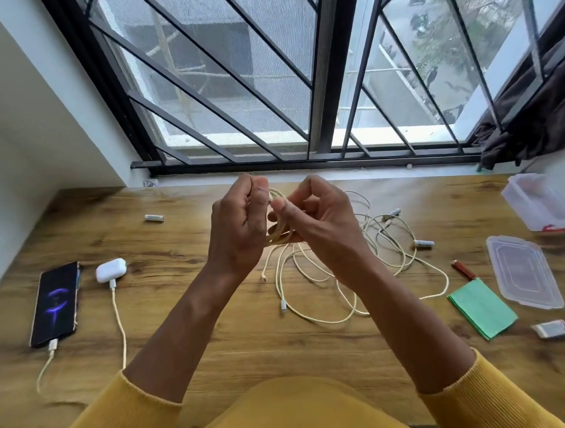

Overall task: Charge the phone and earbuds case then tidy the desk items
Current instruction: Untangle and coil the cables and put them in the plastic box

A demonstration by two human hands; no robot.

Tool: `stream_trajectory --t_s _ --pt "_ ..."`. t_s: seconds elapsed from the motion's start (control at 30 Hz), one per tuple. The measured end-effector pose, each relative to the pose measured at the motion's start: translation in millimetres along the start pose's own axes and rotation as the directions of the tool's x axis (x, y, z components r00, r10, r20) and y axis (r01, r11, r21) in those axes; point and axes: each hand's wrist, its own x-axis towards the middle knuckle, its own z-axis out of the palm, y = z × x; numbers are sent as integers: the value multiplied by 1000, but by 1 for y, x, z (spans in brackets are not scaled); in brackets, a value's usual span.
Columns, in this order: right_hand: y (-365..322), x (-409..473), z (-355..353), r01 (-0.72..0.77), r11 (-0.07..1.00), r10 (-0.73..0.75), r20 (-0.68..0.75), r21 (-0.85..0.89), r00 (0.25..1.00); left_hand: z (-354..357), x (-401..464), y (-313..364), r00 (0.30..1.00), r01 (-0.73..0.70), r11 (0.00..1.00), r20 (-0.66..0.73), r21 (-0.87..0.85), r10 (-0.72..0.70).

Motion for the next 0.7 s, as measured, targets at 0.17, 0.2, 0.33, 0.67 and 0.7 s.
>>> stream_trajectory --t_s 0.17,0.2,0.33,0.67,0.7 --pt "-3 0 -2 -53 987 52 9 153 999 -2 5 1 999 43 993 1 -112 -43" --pt "-3 0 -3 -96 966 91 32 242 995 -2 6 2 999 49 987 3 -154 -50" --pt "-4 2 -5 -280 787 238 148 549 960 -3 11 12 1000 25 950 15 -311 -22" --pt "1 5 -1 -193 877 157 118 440 981 -5 16 22 1000 -11 926 -7 -379 9" --pt "3 6 -1 -184 889 146 121 420 982 -4 16 22 1000 -6 928 -3 -373 5"
